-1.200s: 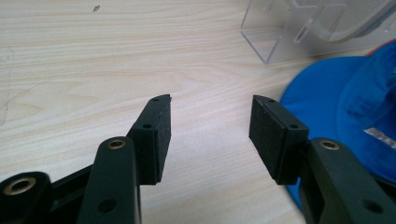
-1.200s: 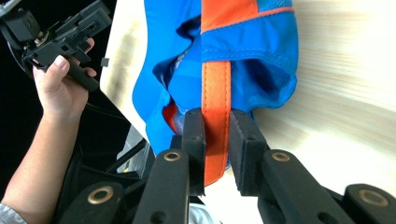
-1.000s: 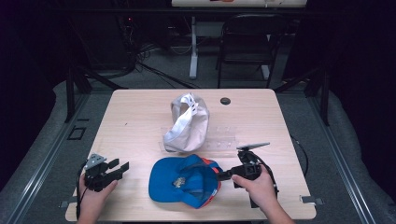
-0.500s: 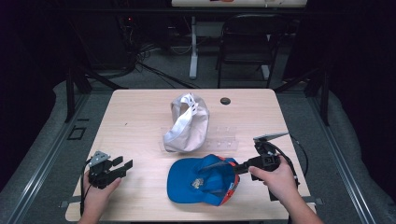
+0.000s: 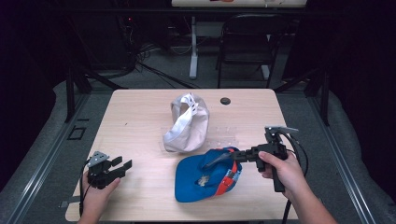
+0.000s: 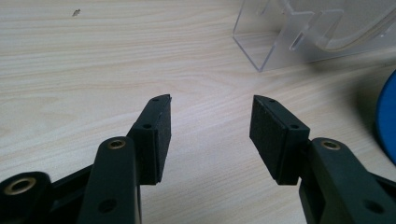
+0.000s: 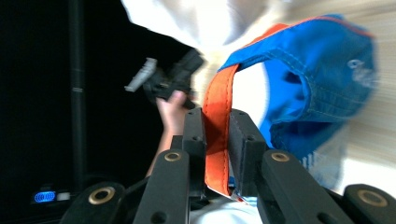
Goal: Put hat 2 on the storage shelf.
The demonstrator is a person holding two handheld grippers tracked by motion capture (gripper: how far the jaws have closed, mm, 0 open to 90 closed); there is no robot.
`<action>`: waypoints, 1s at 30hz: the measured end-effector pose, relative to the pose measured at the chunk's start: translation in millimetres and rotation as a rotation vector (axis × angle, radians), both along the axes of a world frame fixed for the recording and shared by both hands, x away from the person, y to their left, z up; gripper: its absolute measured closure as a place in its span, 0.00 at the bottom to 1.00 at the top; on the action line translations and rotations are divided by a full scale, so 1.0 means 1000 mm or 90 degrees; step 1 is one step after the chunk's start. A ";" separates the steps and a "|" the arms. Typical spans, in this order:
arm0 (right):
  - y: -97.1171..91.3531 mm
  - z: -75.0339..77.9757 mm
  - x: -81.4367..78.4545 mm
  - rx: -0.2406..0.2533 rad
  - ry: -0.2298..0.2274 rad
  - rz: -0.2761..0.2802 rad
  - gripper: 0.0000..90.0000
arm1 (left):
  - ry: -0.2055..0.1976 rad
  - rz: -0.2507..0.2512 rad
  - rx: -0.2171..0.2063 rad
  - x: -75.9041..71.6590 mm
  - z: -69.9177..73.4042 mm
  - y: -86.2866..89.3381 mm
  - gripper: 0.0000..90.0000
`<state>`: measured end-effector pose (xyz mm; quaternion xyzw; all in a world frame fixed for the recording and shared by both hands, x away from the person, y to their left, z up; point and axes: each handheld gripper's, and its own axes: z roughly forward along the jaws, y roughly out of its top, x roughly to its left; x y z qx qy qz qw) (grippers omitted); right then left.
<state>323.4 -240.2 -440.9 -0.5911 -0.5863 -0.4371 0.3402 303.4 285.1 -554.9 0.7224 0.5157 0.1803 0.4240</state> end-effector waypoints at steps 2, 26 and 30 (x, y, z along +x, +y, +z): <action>0.000 0.001 0.000 0.015 0.003 -0.006 0.87 | 0.000 0.000 0.001 0.000 0.000 0.000 0.54; -0.023 0.099 0.013 0.046 -0.071 -0.118 0.87 | -0.011 0.011 0.037 0.000 0.001 -0.002 0.54; -0.020 0.113 0.022 0.042 -0.086 -0.128 0.87 | -0.009 0.012 0.032 0.000 0.000 -0.002 0.54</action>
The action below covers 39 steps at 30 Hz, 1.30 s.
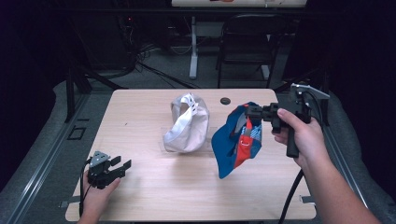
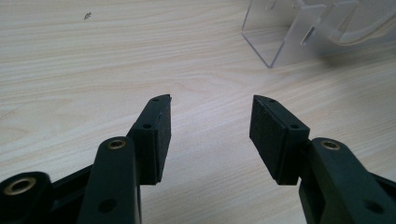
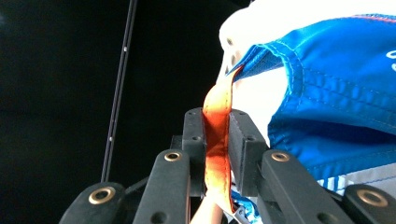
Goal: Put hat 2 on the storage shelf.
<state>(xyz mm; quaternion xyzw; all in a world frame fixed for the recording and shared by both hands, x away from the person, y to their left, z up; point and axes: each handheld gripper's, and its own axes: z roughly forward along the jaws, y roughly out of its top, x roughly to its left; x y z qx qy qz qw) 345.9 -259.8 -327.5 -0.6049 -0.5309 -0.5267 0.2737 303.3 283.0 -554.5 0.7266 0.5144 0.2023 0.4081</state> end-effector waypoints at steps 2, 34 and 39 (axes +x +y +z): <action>0.002 0.004 0.003 0.001 -0.004 -0.005 0.87 | 0.002 0.001 -0.001 0.001 -0.001 0.000 0.54; 0.000 0.004 0.075 -0.026 -0.010 -0.096 0.87 | 0.007 -0.008 -0.004 0.004 -0.003 -0.001 0.54; 0.004 0.002 0.079 -0.032 -0.011 -0.097 0.87 | 0.012 -0.011 -0.003 0.005 -0.004 -0.001 0.54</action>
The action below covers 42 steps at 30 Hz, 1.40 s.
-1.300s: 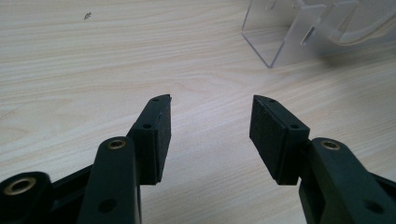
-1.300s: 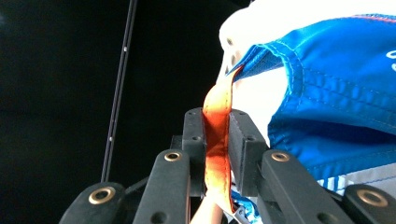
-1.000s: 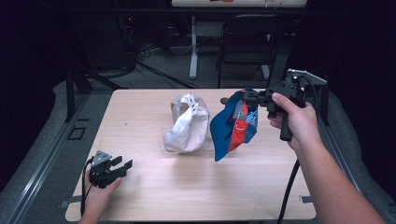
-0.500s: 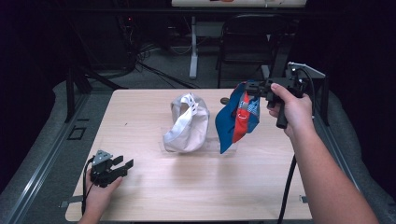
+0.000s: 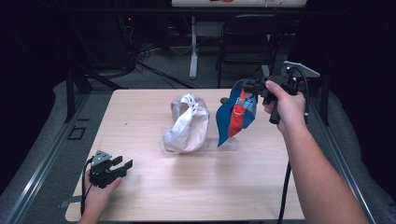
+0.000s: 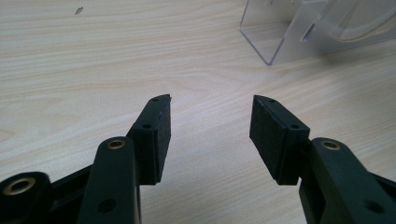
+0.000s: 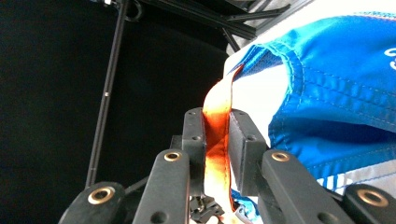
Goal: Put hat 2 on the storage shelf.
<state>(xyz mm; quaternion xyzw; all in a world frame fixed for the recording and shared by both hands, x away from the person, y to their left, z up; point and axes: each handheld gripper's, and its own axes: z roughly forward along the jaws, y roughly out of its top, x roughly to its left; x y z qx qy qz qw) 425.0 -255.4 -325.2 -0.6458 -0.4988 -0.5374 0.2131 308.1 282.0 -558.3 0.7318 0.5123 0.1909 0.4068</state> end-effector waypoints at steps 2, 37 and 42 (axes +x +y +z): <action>0.005 -0.003 0.002 -0.006 0.006 0.011 0.87 | 0.000 -0.001 0.001 0.000 0.000 0.000 0.54; 0.007 -0.047 -0.033 -0.151 -0.019 0.022 0.69 | -0.006 0.005 -0.003 -0.003 0.001 0.002 0.54; -0.005 -0.050 -0.041 -0.158 -0.033 0.011 0.66 | 0.001 0.001 0.002 -0.003 0.001 0.001 0.54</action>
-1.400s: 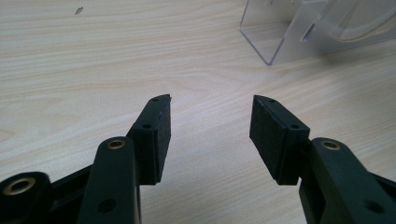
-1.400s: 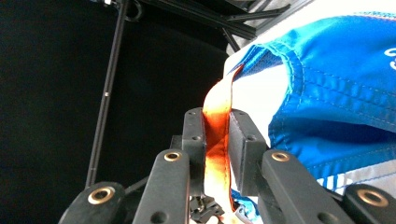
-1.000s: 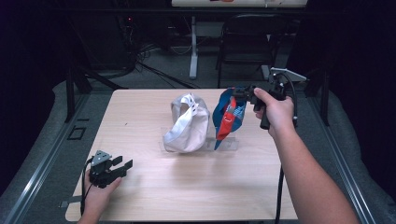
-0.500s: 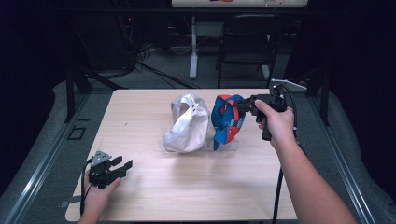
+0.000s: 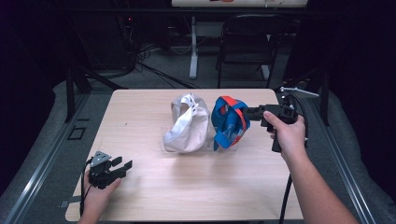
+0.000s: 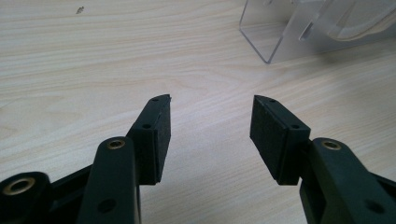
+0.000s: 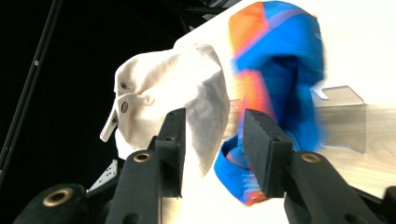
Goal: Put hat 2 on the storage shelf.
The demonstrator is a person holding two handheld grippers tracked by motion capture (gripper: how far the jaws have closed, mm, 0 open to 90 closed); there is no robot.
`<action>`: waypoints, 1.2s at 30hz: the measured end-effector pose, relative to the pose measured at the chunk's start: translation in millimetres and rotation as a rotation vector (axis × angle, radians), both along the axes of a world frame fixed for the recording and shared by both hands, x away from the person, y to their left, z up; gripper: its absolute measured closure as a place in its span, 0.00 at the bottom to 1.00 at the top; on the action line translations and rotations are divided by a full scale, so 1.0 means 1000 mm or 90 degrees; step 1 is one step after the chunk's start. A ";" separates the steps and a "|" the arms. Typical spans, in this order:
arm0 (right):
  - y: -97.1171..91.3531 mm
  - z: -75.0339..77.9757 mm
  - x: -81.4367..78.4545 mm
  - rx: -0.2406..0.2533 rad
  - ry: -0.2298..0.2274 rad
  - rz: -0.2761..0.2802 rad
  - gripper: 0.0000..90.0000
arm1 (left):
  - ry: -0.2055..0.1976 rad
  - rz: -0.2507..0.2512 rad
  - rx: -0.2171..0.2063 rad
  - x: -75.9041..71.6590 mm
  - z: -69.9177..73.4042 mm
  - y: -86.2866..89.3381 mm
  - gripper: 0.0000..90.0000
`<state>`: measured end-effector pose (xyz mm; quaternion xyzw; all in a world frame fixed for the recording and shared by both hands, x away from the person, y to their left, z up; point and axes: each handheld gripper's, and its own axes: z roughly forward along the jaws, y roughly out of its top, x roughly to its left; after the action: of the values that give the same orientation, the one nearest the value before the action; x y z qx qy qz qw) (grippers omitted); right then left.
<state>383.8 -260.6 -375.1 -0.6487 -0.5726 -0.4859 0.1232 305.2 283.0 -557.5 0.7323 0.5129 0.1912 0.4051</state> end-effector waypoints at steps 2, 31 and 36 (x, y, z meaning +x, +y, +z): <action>-0.003 0.000 -0.003 0.003 -0.007 -0.011 0.65 | -0.005 -0.001 -0.001 0.000 -0.001 0.000 0.54; -0.012 -0.042 -0.041 -0.064 -0.050 0.020 0.55 | 0.007 0.000 -0.002 0.001 -0.002 -0.001 0.53; -0.013 -0.049 -0.049 -0.085 -0.061 0.021 0.54 | 0.005 0.000 -0.002 0.001 -0.002 0.000 0.53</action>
<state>335.2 -273.2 -424.0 -0.6218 -0.6196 -0.4752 0.0604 306.0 282.5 -559.9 0.7323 0.5150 0.1871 0.4044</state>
